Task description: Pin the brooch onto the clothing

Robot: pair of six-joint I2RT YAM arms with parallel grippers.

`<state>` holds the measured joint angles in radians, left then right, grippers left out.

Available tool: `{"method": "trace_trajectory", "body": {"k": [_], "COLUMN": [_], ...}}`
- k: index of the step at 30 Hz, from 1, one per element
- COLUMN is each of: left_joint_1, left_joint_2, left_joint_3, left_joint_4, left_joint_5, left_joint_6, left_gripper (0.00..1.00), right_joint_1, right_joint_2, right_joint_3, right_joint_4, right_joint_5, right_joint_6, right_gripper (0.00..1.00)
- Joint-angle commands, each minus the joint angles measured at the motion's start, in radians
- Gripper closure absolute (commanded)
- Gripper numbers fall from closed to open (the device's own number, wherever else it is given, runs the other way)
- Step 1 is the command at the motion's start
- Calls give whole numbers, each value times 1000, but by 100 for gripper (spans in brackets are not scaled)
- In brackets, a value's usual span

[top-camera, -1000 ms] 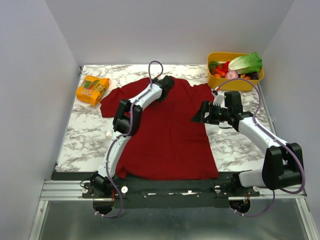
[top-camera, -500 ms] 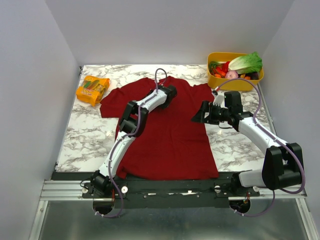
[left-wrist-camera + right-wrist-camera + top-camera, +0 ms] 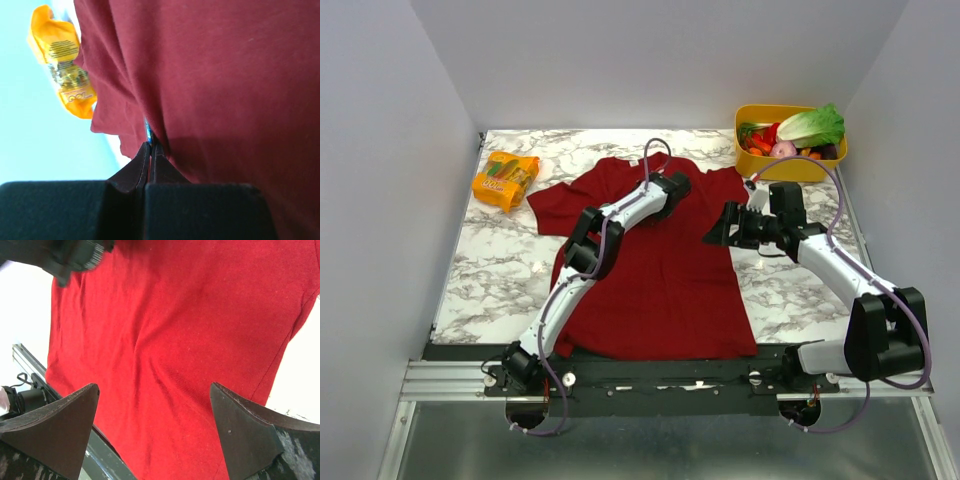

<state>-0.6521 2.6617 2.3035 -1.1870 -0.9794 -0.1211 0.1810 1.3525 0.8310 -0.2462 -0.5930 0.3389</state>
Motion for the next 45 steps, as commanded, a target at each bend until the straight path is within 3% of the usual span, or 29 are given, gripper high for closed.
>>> {"method": "trace_trajectory", "body": {"k": [1,13,25,45], "left_joint_1": [2,60,224,324], "left_joint_2": [-136,-402,-627,-806], "left_joint_3": [-35,-266,-573,-783], "left_joint_4": [115,351,593,789], "left_joint_5": [243,557,910,1156], "left_joint_6": [-43,-95,-204,-226], "left_gripper": [100,100,100,100], "right_joint_1": [-6,-8,-5,20], "right_joint_2": [-33,-55,-44,14], "right_joint_3": [28,19,28,85], "right_joint_4": [-28,-16,4,33], "right_joint_5": [-1,-40,-83,-117], "right_joint_6": [-17,-35,-34,-28], "right_gripper": [0,0,0,0]}}
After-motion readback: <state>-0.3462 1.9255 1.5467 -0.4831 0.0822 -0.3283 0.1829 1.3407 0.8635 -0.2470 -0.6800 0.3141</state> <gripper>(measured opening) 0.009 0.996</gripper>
